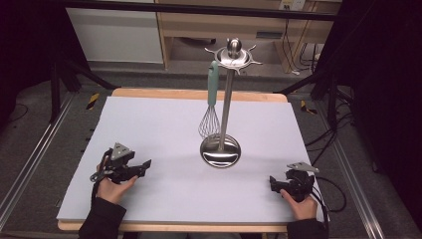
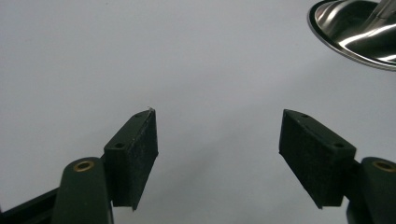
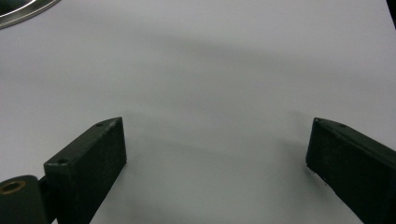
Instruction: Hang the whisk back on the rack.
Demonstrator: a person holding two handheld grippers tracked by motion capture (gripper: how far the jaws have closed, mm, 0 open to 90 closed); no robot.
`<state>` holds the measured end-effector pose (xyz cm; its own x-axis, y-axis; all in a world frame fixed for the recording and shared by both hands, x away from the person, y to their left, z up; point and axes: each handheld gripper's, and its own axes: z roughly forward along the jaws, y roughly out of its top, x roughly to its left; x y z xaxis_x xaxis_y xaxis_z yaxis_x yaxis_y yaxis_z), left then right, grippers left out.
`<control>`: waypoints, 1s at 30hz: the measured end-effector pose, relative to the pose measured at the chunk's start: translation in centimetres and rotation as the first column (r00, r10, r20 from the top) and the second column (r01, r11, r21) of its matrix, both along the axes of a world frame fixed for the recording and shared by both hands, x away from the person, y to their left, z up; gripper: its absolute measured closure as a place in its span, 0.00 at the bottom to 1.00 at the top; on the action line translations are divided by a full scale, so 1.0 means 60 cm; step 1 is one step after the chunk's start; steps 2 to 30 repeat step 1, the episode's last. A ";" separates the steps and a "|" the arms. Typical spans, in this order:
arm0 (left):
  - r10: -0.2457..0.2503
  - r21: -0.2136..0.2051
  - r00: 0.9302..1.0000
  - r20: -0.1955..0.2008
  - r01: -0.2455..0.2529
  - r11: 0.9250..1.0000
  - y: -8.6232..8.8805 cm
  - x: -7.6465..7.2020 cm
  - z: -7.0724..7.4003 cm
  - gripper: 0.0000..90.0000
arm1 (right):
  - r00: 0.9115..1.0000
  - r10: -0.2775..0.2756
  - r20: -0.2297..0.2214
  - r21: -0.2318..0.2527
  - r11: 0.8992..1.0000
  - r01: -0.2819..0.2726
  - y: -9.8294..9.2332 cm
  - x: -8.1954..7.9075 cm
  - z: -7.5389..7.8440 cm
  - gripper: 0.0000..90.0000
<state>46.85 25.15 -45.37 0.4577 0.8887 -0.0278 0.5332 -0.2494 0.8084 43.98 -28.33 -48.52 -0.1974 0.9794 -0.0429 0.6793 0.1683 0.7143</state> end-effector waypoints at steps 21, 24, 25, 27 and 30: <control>0.006 0.008 1.000 -0.001 -0.006 1.000 0.005 0.000 -0.001 0.30 | 1.000 0.000 0.000 -0.002 1.000 0.000 0.000 0.000 0.000 0.06; 0.006 0.008 1.000 -0.001 -0.006 1.000 0.005 0.000 -0.001 0.30 | 1.000 0.000 0.000 -0.002 1.000 0.000 0.000 0.000 0.000 0.06; 0.006 0.008 1.000 -0.001 -0.006 1.000 0.005 0.000 -0.001 0.30 | 1.000 0.000 0.000 -0.002 1.000 0.000 0.000 0.000 0.000 0.06; 0.006 0.008 1.000 -0.001 -0.006 1.000 0.005 0.000 -0.001 0.30 | 1.000 0.000 0.000 -0.002 1.000 0.000 0.000 0.000 0.000 0.06; 0.006 0.008 1.000 -0.001 -0.006 1.000 0.005 0.000 -0.001 0.30 | 1.000 0.000 0.000 -0.002 1.000 0.000 0.000 0.000 0.000 0.06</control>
